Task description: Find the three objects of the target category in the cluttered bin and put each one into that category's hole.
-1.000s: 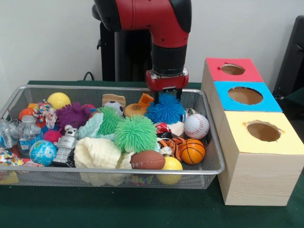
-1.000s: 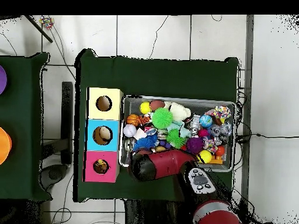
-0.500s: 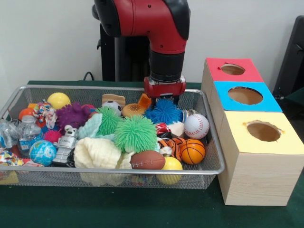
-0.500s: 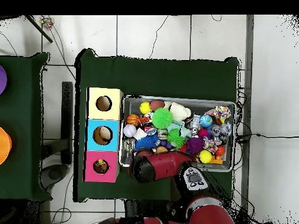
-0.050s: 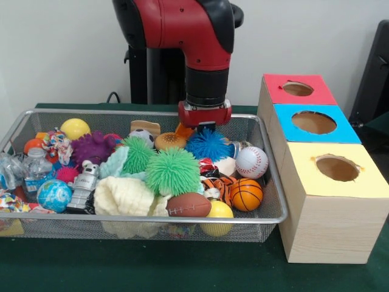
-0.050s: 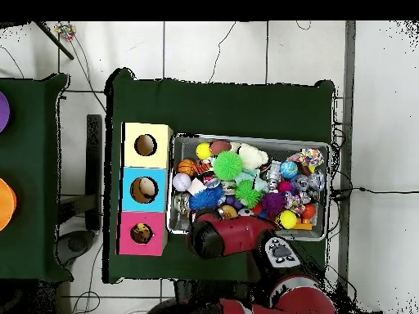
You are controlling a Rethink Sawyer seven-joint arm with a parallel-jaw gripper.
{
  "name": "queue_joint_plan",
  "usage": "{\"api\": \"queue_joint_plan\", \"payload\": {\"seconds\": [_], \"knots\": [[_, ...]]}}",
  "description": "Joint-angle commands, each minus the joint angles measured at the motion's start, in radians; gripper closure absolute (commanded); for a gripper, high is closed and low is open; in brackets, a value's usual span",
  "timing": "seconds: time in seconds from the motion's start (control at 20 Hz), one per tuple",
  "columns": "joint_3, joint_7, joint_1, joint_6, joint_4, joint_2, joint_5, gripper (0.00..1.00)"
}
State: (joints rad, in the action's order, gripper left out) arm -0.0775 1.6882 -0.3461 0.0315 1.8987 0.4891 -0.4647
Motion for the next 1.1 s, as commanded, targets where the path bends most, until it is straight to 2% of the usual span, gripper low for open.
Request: {"api": "queue_joint_plan", "payload": {"seconds": [0.05, 0.4, 0.5, 0.7, 0.9, 1.1], "knots": [[-0.095, 0.126, -0.134, -0.022, -0.051, 0.002, 0.022, 1.0], [-0.173, 0.032, -0.211, 0.076, -0.043, 0.132, -0.007, 1.0], [-0.164, -0.003, -0.209, 0.115, -0.059, 0.17, -0.02, 1.0], [-0.182, -0.15, -0.222, 0.262, -0.133, 0.23, -0.062, 1.0], [-0.235, -0.263, -0.267, 0.33, -0.208, 0.206, -0.133, 1.0], [-0.281, -0.289, -0.298, 0.355, -0.243, 0.181, -0.207, 1.0]]}}
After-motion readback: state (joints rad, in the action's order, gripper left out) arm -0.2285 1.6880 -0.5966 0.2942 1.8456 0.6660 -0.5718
